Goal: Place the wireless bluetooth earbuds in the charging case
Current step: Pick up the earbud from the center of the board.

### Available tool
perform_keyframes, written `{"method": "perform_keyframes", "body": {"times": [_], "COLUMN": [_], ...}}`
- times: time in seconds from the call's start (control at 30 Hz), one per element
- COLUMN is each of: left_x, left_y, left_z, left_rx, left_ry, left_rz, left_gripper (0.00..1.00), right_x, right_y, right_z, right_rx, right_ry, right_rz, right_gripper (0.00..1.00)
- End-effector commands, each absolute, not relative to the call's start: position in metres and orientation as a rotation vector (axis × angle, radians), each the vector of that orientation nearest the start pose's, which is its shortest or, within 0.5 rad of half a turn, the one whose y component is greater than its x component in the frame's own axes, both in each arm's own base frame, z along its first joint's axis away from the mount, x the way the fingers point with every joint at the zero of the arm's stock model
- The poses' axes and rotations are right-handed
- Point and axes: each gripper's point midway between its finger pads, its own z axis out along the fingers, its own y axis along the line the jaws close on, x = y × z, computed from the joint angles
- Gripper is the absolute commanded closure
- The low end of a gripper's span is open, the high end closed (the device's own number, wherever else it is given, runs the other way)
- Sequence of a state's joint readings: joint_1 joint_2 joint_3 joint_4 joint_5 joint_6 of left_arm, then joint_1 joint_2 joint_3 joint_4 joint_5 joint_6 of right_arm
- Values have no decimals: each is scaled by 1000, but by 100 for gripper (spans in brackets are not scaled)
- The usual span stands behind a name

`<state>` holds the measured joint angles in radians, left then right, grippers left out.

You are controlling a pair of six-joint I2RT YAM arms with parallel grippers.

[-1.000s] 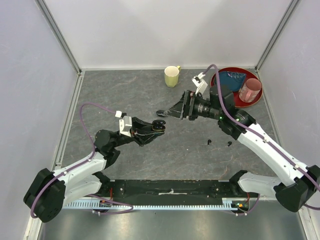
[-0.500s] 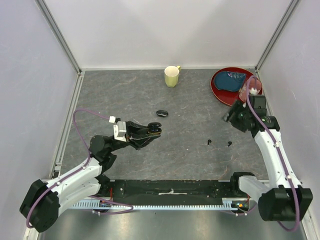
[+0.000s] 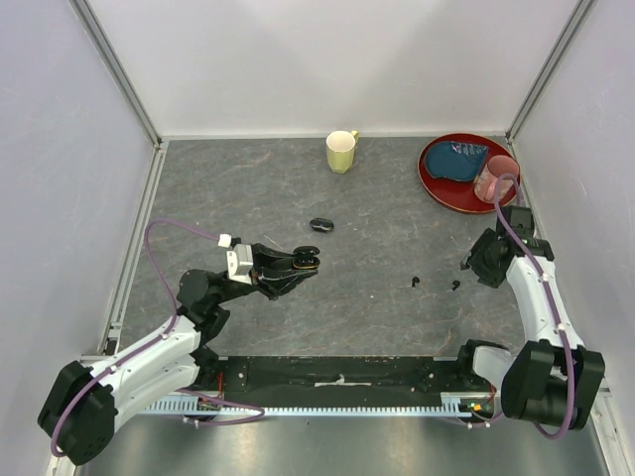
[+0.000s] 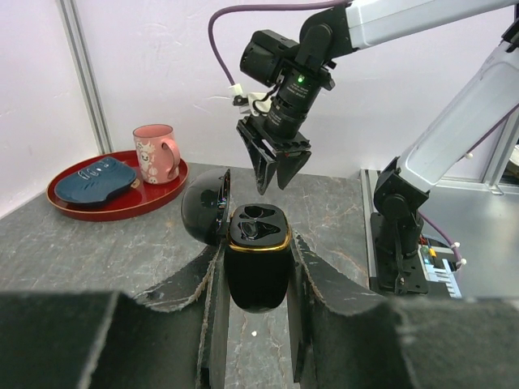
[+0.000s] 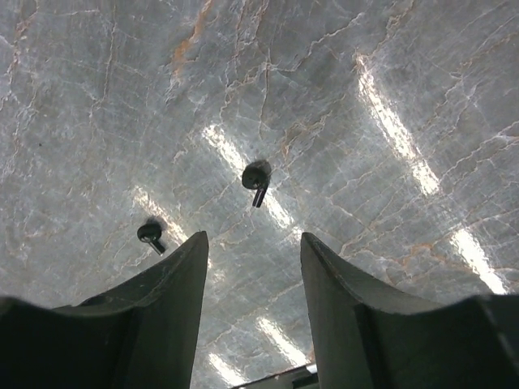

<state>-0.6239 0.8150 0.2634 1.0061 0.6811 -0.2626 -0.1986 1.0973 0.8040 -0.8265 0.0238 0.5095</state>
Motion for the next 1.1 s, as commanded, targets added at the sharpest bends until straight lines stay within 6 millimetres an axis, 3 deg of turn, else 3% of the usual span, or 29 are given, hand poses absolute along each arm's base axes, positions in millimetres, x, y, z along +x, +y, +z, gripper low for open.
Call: {"method": "perform_keyframes", "body": {"times": [0.0,0.3,0.7,1.07], "left_x": [159,158,161,164], "left_y": [-256,-256,-255,-254], "left_z": [290,289,283,281], "left_rx": [834,829,816,817], "left_ry": [950,951,978,989], "left_rz": [-1092,-1094,-1089,-1071], "left_gripper": [98,98,98,98], "right_x": [242,245,255,255], "right_y": [-37,-30,-32,-20], "right_z": [87,50,44,32], "right_rx": [969,937,884,851], "right_ry": [2463,2562,2583,2626], "right_rz": [42,44,-103,-103], "right_gripper": [44,47,47,47]}}
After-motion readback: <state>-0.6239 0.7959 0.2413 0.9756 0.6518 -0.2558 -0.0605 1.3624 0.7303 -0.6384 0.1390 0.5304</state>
